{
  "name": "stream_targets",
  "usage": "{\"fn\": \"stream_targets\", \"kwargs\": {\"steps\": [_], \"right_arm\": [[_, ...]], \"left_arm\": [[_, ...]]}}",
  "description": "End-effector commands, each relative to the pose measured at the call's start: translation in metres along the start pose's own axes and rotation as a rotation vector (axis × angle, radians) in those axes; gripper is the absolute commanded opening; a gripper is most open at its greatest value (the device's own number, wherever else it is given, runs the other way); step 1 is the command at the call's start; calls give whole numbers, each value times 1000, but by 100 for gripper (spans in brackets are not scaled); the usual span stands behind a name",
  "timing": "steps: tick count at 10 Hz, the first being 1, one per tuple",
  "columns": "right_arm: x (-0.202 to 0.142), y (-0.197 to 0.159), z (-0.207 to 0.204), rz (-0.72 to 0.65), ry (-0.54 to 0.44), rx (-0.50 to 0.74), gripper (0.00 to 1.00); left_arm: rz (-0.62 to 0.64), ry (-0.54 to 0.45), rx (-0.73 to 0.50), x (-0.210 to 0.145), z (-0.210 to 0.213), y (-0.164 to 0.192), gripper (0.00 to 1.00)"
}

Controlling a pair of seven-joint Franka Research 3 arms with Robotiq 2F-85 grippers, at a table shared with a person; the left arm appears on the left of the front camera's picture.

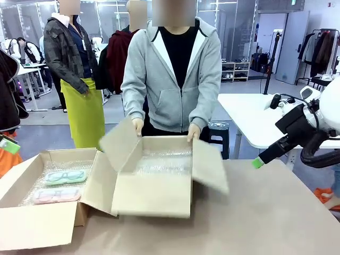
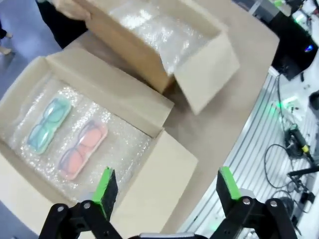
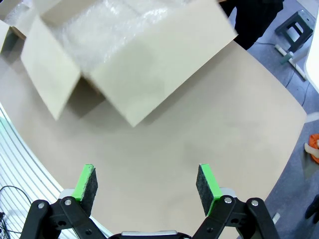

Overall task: Pack the glasses set securely to prepare it for shipping.
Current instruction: Position the Package Box on the left side of the table.

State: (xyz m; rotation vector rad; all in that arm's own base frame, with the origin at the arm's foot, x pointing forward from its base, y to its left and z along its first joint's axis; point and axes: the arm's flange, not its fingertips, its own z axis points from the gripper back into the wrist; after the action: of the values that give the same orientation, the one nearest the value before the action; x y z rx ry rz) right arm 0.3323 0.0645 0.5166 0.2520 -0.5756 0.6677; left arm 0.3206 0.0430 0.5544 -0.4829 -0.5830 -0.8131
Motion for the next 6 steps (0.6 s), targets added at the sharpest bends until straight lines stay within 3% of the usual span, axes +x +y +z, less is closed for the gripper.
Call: {"fn": "stream_targets", "kwargs": {"steps": [1, 2, 6], "right_arm": [[0, 3, -2, -8, -1, -7, 100], [0, 3, -2, -8, -1, -7, 100], [0, 3, -2, -8, -1, -7, 100]], "left_arm": [[-66, -32, 26, -4, -15, -12, 100], [0, 0, 0, 0, 0, 0, 100], [0, 0, 0, 0, 0, 0, 100]]}}
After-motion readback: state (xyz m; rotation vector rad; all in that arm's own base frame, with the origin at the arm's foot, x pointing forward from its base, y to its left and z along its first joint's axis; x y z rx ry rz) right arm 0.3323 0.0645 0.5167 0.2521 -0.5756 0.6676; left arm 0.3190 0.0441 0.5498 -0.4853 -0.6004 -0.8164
